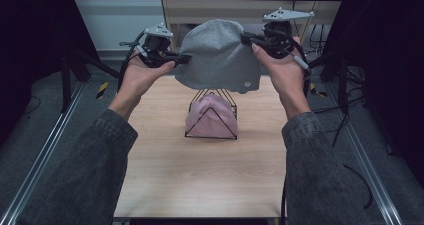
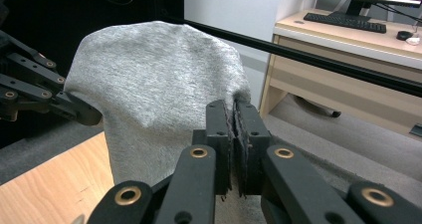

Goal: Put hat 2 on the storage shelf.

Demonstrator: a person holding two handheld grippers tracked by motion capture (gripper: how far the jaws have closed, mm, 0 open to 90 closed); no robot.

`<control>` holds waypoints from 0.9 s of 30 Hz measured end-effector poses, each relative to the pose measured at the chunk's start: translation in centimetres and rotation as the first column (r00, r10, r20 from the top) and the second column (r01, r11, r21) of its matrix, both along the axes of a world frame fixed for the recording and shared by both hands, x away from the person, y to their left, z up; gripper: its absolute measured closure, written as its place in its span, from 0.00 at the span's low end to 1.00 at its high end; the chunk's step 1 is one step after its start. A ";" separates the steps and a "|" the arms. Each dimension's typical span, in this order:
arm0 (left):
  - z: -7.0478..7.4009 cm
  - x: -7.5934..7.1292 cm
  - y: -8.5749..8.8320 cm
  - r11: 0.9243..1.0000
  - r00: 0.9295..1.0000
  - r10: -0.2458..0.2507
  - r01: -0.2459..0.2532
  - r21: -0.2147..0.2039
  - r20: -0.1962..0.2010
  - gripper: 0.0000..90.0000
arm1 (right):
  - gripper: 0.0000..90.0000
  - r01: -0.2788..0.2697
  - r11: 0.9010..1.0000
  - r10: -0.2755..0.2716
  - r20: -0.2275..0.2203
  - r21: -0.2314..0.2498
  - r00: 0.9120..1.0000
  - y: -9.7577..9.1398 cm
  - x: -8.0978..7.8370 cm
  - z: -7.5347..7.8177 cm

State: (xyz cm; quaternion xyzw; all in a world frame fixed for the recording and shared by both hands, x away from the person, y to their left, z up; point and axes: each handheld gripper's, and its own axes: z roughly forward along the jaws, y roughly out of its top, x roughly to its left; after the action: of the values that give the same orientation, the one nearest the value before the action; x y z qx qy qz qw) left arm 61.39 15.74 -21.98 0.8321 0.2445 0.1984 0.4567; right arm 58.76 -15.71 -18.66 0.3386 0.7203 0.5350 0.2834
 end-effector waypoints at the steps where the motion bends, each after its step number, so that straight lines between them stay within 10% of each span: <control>1: -0.2 0.2 -0.1 1.000 1.000 0.004 -0.004 0.000 0.002 0.96 | 0.96 0.003 1.000 -0.003 0.000 -0.003 1.000 0.0 0.2 -0.2; 27: -5.9 2.7 -1.3 1.000 0.998 0.015 -0.016 -0.008 -0.068 0.96 | 0.96 0.029 1.000 -0.028 -0.081 0.012 0.996 -0.6 3.6 -7.0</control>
State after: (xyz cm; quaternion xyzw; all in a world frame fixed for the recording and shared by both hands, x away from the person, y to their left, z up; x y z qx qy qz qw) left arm 64.07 14.39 -27.91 0.8345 0.2670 0.1727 0.4500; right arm 62.37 -16.28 -25.63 0.3720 0.7226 0.5217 0.2595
